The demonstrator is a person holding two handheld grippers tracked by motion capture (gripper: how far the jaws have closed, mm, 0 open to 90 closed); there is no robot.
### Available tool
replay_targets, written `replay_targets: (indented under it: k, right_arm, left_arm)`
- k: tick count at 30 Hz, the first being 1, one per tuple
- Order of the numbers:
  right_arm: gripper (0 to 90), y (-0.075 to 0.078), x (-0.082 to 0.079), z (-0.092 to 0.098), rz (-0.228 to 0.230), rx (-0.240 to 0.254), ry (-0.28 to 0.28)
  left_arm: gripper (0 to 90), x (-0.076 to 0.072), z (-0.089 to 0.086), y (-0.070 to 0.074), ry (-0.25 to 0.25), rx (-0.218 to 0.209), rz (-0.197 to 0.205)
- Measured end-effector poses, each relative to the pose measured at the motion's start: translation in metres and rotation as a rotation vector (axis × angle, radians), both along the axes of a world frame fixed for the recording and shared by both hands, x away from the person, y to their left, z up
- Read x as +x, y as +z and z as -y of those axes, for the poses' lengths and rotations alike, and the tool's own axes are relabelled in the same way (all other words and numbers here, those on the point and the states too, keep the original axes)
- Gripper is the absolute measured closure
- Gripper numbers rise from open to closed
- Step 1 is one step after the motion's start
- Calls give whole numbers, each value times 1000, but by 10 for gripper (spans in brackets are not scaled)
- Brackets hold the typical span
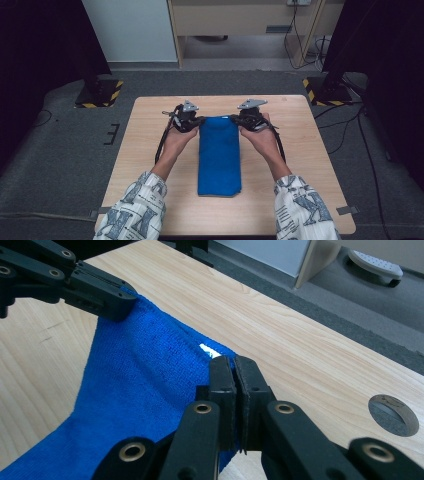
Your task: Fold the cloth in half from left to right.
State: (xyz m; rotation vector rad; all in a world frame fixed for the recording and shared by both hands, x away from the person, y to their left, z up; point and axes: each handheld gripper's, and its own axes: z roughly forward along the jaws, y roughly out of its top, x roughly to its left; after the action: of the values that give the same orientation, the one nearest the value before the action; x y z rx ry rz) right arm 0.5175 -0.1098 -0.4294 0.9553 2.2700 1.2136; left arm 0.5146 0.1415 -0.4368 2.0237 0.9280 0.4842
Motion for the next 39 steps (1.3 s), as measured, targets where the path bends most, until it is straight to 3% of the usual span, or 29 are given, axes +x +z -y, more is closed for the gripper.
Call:
replay_targets:
  k: [7,21,39]
  right_arm:
    - [875,3,-7,1,6,4,11]
    - [875,-6,-27,10,-4,15,27]
    - [872,-6,-41,18,-1,52,43]
  left_arm:
    - [872,-9,0,4,-19,8,-4]
    - [872,-24,5,3,-45,4,-11]
    - [871,-39,2,8,-69,-24,-3]
